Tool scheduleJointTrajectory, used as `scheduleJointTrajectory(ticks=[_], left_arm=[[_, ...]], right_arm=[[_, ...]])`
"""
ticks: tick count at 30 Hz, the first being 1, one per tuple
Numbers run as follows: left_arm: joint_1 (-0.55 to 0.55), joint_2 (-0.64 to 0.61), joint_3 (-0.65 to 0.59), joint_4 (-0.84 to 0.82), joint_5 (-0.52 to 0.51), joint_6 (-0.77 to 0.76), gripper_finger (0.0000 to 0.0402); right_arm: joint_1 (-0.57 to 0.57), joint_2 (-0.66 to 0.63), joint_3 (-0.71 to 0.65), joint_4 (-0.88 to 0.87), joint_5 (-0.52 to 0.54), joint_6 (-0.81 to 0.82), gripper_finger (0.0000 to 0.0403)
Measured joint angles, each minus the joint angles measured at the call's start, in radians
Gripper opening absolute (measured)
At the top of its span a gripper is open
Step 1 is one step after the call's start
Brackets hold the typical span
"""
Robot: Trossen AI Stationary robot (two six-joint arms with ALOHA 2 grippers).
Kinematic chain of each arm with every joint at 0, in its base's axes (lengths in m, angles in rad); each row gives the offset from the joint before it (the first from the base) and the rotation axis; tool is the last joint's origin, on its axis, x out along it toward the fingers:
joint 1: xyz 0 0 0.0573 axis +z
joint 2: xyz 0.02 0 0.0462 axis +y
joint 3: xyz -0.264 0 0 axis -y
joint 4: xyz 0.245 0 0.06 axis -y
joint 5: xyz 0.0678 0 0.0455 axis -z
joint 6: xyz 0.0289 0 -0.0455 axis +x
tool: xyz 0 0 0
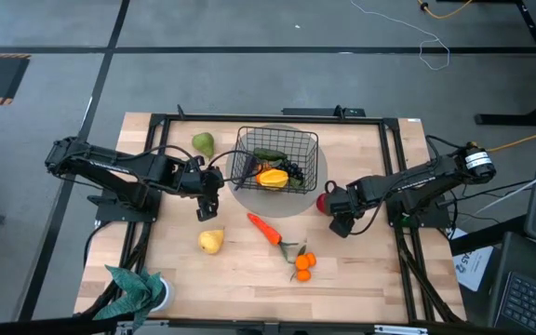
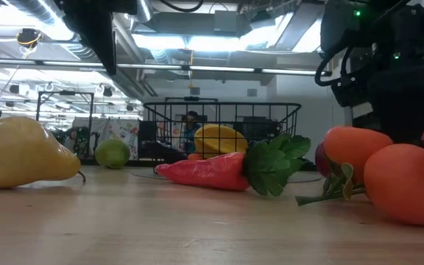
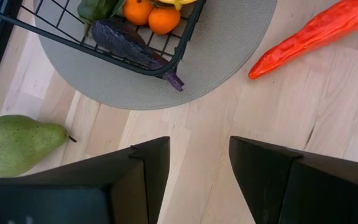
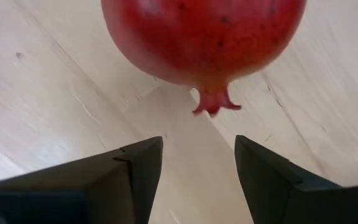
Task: Build produce basket
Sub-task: Put the red pomegranate into the black wire basket
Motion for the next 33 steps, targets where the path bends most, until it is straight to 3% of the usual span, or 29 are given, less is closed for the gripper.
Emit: scheduleJointTrajectory(ticks=[8, 20, 33], left_arm=[[0.000, 0.000, 0.000, 0.000, 0.000, 0.000, 0.0154], [0.000, 0.000, 0.000, 0.000, 0.000, 0.000, 0.0154], [0.000, 0.000, 0.000, 0.000, 0.000, 0.000, 0.0154]], right_arm=[[0.000, 0.000, -0.016, 0.000, -0.007, -0.005, 0.0191], [-0.001, 0.000, -0.099, 0.000, -0.007, -0.010, 0.0258], [-0.021, 0.000, 0.022, -0.001, 0.097, -0.271, 0.0257]])
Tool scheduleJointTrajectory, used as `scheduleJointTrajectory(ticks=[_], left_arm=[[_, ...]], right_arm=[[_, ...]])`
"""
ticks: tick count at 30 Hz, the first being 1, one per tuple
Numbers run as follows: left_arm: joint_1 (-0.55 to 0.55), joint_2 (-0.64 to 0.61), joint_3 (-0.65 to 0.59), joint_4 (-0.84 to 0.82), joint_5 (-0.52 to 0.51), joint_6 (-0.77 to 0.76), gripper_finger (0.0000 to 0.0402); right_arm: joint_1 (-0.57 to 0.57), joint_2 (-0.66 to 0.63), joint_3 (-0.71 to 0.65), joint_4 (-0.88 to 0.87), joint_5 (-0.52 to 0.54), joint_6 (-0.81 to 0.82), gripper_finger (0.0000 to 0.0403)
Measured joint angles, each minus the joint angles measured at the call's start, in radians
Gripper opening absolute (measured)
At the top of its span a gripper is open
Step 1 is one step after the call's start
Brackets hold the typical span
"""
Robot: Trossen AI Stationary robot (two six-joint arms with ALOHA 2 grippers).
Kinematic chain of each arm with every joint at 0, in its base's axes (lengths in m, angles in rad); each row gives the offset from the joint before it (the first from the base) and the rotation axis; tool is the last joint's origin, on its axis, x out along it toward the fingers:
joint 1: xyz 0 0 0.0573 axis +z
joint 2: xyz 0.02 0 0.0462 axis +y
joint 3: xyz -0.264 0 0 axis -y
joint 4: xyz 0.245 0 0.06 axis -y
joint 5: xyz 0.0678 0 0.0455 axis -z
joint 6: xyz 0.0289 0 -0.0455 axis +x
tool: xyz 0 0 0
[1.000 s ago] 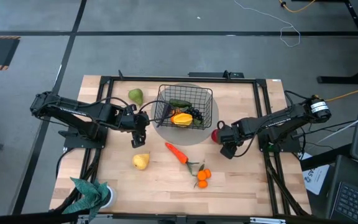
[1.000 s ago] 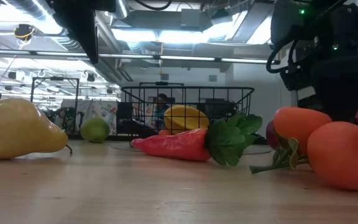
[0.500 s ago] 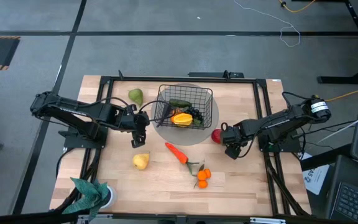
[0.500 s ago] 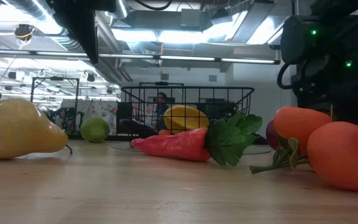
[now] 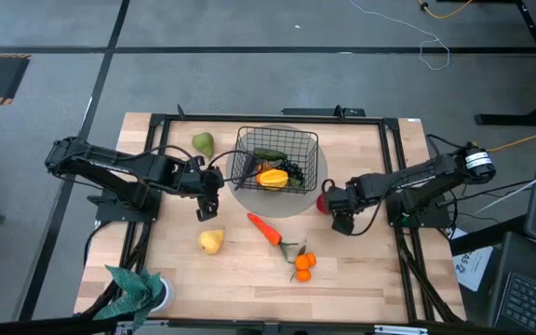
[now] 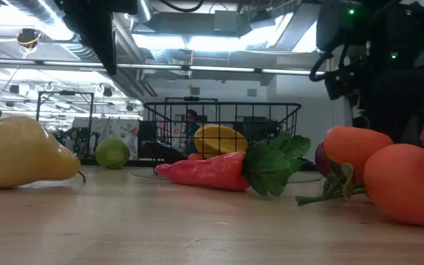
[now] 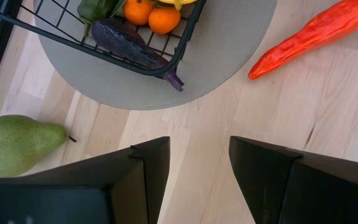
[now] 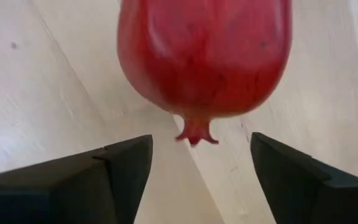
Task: Build produce basket
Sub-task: Put the red pomegranate into the black wire basket
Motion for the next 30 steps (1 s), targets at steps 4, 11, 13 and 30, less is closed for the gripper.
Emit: scheduleJointTrajectory(ticks=[4, 11, 13, 30], left_arm=[[0.000, 0.000, 0.000, 0.000, 0.000, 0.000, 0.0154], [0.000, 0.000, 0.000, 0.000, 0.000, 0.000, 0.0154], [0.000, 0.000, 0.000, 0.000, 0.000, 0.000, 0.0154], [0.000, 0.000, 0.000, 0.000, 0.000, 0.000, 0.0154]], right_arm=[[0.000, 0.000, 0.002, -0.001, 0.001, 0.002, 0.0257], [0.000, 0.000, 0.002, 0.008, 0.019, -0.017, 0.0257], [0.000, 0.000, 0.002, 0.024, 0.019, -0.020, 0.0257], [0.000, 0.000, 0.000, 0.037, 0.048, -0.020, 0.0255]])
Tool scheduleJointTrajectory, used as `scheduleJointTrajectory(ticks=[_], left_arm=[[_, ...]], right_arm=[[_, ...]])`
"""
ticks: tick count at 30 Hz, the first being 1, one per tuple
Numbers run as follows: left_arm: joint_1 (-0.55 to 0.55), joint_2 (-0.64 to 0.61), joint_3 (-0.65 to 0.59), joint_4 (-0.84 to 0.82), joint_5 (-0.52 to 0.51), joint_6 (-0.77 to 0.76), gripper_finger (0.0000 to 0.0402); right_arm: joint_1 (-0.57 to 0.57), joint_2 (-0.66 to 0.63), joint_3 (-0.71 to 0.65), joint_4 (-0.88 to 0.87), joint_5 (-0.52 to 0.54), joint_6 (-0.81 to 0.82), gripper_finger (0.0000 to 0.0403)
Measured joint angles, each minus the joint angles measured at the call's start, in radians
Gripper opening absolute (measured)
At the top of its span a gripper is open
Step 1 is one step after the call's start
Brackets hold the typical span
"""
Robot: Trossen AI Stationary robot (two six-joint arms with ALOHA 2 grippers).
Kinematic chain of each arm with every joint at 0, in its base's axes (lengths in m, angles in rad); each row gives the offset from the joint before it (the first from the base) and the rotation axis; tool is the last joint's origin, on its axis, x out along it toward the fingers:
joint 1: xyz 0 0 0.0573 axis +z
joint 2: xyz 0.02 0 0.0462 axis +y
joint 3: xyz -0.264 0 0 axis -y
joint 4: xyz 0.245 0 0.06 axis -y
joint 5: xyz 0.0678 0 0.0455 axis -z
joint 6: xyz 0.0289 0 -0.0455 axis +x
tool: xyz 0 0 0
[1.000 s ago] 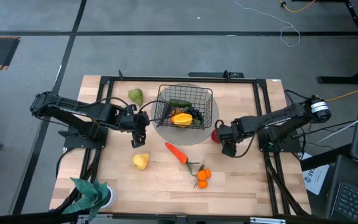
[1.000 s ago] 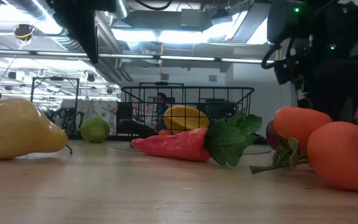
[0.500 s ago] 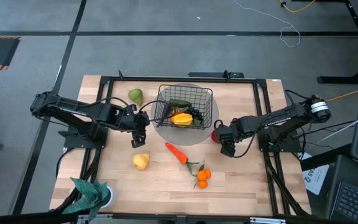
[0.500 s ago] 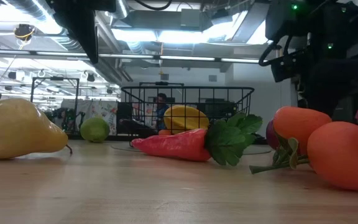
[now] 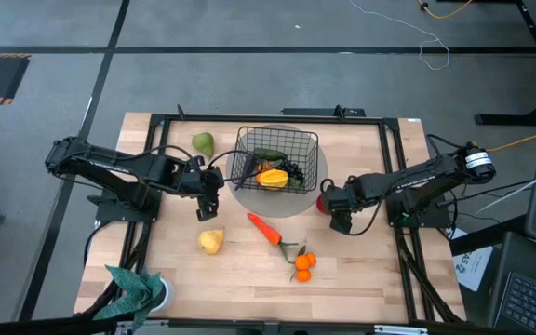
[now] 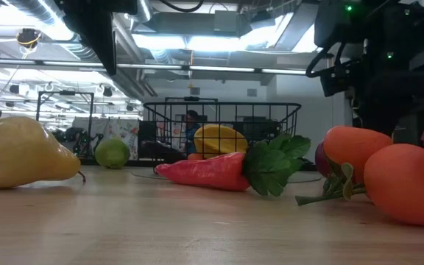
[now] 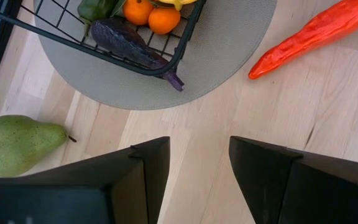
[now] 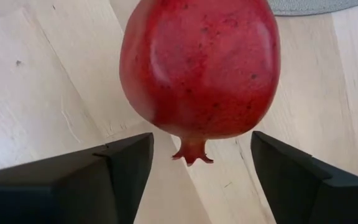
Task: Build produce basket
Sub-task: Put the red pomegranate into the black wire basket
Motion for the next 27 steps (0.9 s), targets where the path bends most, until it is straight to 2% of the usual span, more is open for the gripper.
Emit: scheduleJointTrajectory(ticks=[12, 23, 27], left_arm=[[0.000, 0.000, 0.000, 0.000, 0.000, 0.000, 0.0154], [0.000, 0.000, 0.000, 0.000, 0.000, 0.000, 0.0154], [0.000, 0.000, 0.000, 0.000, 0.000, 0.000, 0.0154]], right_arm=[[0.000, 0.000, -0.037, 0.031, 0.008, 0.030, 0.0181], [0.000, 0.000, -0.037, 0.058, 0.007, 0.031, 0.0151], [0.000, 0.000, -0.037, 0.062, 0.007, 0.035, 0.0129]])
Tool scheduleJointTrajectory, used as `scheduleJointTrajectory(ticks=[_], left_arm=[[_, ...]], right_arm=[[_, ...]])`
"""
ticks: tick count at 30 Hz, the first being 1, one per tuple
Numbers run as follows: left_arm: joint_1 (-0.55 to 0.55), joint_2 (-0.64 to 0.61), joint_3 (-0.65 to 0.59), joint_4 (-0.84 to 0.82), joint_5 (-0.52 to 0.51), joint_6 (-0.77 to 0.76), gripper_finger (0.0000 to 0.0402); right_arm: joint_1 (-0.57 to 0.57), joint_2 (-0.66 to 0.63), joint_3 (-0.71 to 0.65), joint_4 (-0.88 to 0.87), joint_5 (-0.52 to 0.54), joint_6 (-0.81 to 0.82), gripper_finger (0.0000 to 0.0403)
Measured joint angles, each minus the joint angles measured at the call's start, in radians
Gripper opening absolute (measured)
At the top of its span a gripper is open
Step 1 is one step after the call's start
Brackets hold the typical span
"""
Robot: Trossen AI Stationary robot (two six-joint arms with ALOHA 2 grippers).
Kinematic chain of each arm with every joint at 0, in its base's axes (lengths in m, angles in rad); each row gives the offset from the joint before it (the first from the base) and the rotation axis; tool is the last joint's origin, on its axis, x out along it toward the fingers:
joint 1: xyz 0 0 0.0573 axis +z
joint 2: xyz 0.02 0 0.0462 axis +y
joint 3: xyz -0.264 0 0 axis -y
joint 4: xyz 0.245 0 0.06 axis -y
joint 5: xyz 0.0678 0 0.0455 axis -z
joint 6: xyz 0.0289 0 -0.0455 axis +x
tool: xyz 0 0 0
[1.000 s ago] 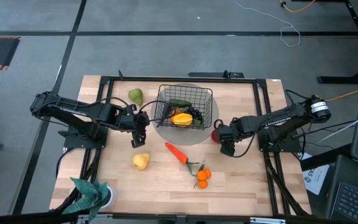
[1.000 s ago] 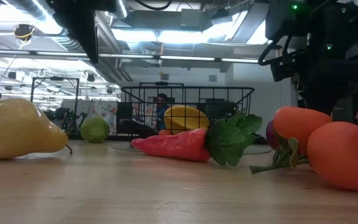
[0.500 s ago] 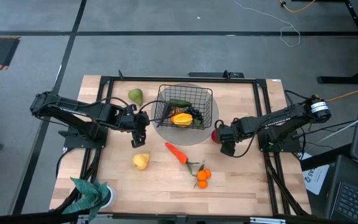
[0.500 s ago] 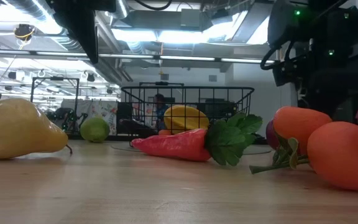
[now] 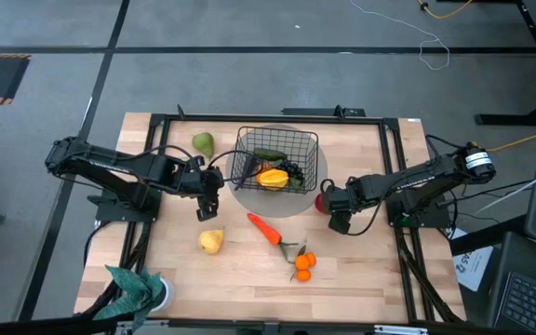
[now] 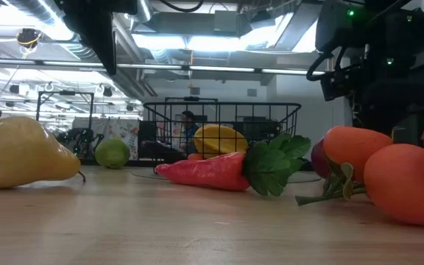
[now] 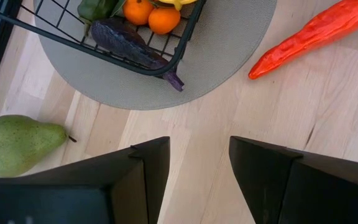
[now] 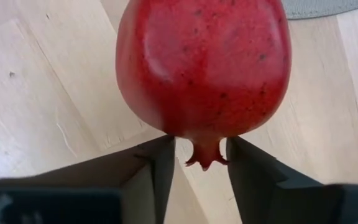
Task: Build produce basket
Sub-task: Put the red pomegranate into the black wire basket
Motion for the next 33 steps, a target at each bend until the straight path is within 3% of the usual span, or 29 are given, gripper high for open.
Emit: scheduleJointTrajectory(ticks=[11, 25, 33], left_arm=[[0.000, 0.000, 0.000, 0.000, 0.000, 0.000, 0.0154], [0.000, 0.000, 0.000, 0.000, 0.001, 0.000, 0.0154], [0.000, 0.000, 0.000, 0.000, 0.002, 0.000, 0.0154]], right_arm=[[0.000, 0.000, 0.000, 0.000, 0.000, 0.047, 0.0012], [0.022, 0.000, -0.001, -0.011, 0.043, 0.121, 0.0001], [0.022, -0.002, 0.025, -0.168, 0.164, 0.212, 0.0000]])
